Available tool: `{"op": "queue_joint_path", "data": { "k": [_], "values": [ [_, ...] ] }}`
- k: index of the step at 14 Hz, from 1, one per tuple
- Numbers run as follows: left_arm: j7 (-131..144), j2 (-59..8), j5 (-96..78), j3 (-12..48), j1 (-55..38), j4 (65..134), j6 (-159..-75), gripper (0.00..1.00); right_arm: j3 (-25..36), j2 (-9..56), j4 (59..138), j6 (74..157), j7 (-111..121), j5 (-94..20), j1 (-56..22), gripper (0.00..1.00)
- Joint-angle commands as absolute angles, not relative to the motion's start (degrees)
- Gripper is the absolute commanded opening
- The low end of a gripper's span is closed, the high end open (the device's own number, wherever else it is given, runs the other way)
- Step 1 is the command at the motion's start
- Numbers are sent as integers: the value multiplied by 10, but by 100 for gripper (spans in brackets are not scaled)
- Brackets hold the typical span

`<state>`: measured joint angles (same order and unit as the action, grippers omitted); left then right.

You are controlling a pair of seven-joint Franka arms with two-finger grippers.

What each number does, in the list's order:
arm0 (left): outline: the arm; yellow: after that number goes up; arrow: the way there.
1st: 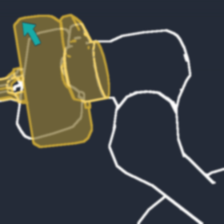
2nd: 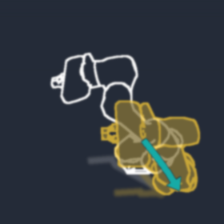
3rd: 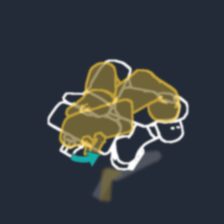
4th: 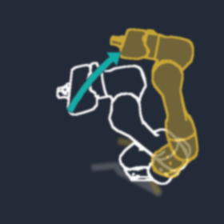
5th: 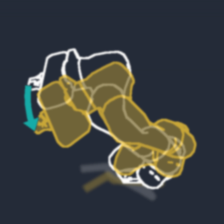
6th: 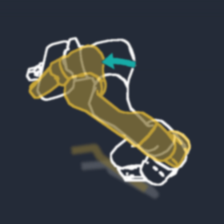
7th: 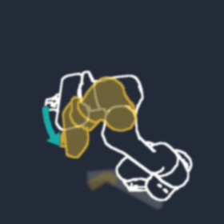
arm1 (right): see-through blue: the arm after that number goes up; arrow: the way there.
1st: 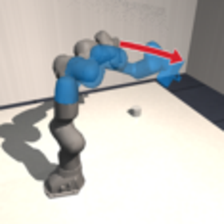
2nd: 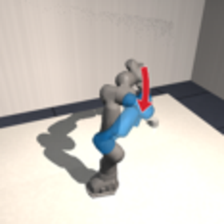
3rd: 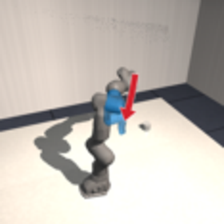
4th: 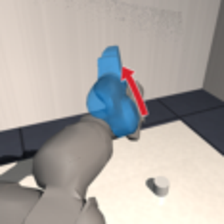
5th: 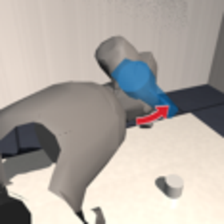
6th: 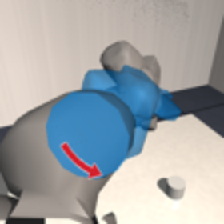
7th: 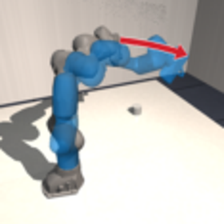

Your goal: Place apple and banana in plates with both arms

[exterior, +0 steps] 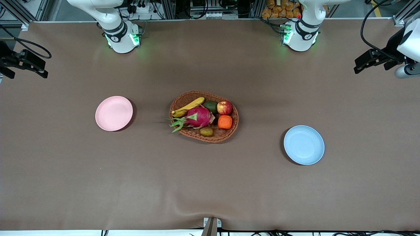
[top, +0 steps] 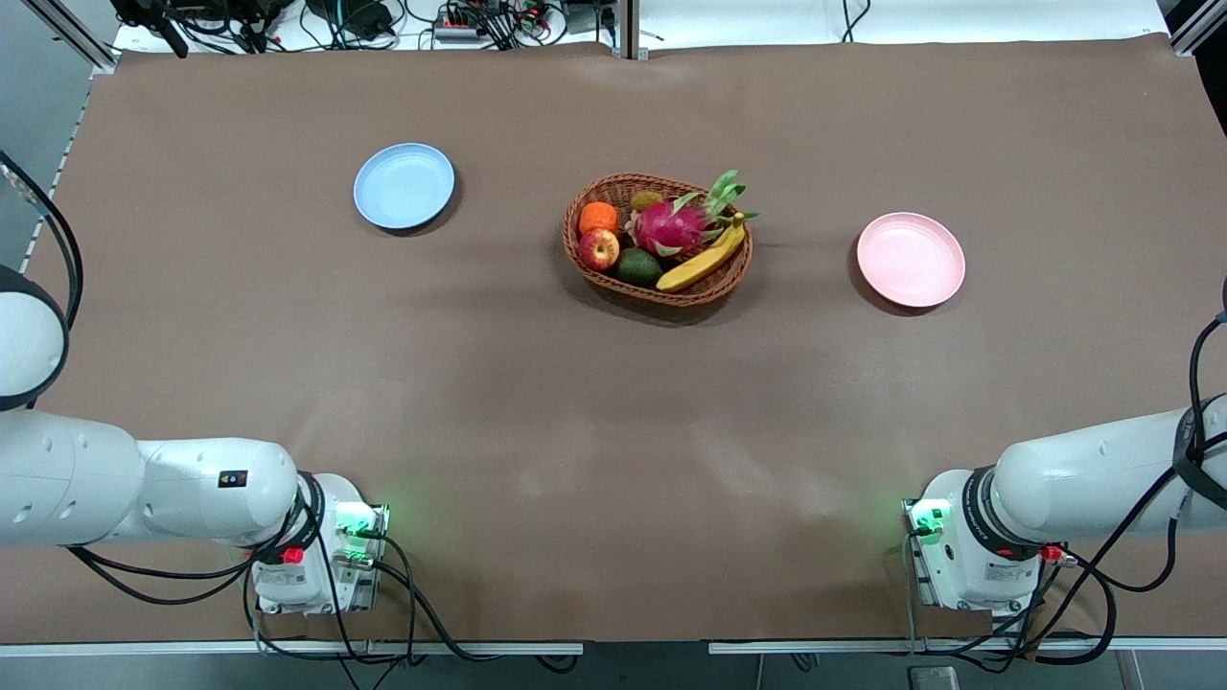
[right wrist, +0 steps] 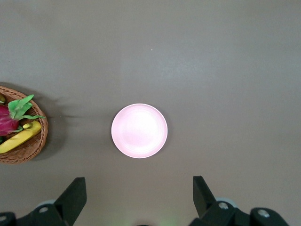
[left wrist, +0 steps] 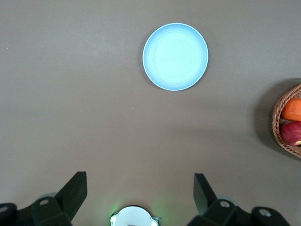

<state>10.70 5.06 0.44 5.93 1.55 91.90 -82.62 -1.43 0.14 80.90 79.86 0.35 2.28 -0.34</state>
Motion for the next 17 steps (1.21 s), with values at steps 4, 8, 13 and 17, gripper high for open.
{"op": "queue_joint_path", "data": {
  "k": [4, 8, 13, 17],
  "values": [
    [97, 46, 0, 55, 16, 899, -822, 100, -16, 7, 796, 789, -4, 30, -3, 100],
    [97, 39, -3, 55, 16, 896, -822, 100, -17, 7, 796, 789, -4, 30, -4, 100],
    [98, 39, -5, 55, 16, 900, -822, 100, -16, 7, 796, 789, -4, 30, -4, 100],
    [98, 39, -5, 55, 16, 904, -822, 100, -15, 7, 796, 791, -4, 29, -4, 100]
  ]
}}
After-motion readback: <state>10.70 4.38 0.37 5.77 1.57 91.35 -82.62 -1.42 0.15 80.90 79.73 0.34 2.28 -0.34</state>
